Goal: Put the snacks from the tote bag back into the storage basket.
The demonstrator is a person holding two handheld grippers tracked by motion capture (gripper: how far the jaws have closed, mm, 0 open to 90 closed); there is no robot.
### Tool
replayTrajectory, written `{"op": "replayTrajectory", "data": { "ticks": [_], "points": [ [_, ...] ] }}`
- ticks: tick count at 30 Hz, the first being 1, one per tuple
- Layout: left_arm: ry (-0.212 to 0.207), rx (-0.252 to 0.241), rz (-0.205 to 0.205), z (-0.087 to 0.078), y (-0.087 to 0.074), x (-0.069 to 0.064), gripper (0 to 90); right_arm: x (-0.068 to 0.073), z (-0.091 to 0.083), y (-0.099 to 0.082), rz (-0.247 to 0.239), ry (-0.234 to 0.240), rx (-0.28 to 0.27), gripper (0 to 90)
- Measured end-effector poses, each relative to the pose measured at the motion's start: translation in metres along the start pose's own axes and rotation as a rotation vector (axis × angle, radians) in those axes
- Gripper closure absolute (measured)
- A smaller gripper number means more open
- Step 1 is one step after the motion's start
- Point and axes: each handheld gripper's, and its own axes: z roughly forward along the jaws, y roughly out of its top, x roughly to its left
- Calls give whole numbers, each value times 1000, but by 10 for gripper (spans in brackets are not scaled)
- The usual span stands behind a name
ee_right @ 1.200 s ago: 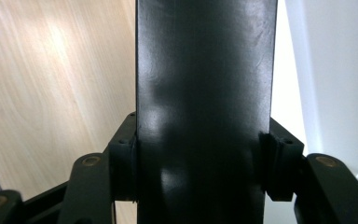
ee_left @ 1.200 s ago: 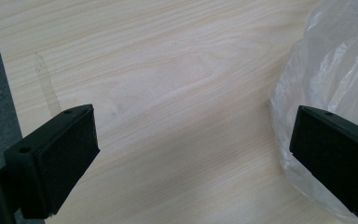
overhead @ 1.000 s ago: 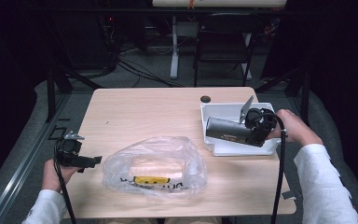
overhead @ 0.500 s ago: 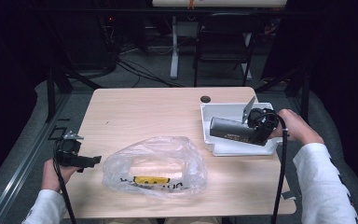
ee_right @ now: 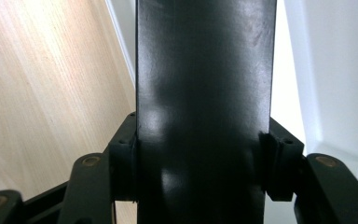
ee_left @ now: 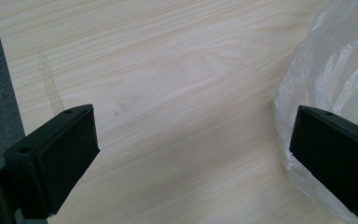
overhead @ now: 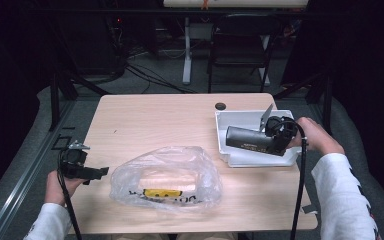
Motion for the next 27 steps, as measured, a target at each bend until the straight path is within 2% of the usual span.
{"op": "replayTrajectory", "data": {
  "ticks": [14,26,27],
  "points": [
    [0,2,-3,1,-1,0,9,-5,29,-2,7,27,9,426],
    [4,4,-4,1,-1,1,9,-8,55,1,-13,60,31,426],
    [4,5,-4,1,-1,1,9,-8,57,1,-10,59,21,426]
  ]
}}
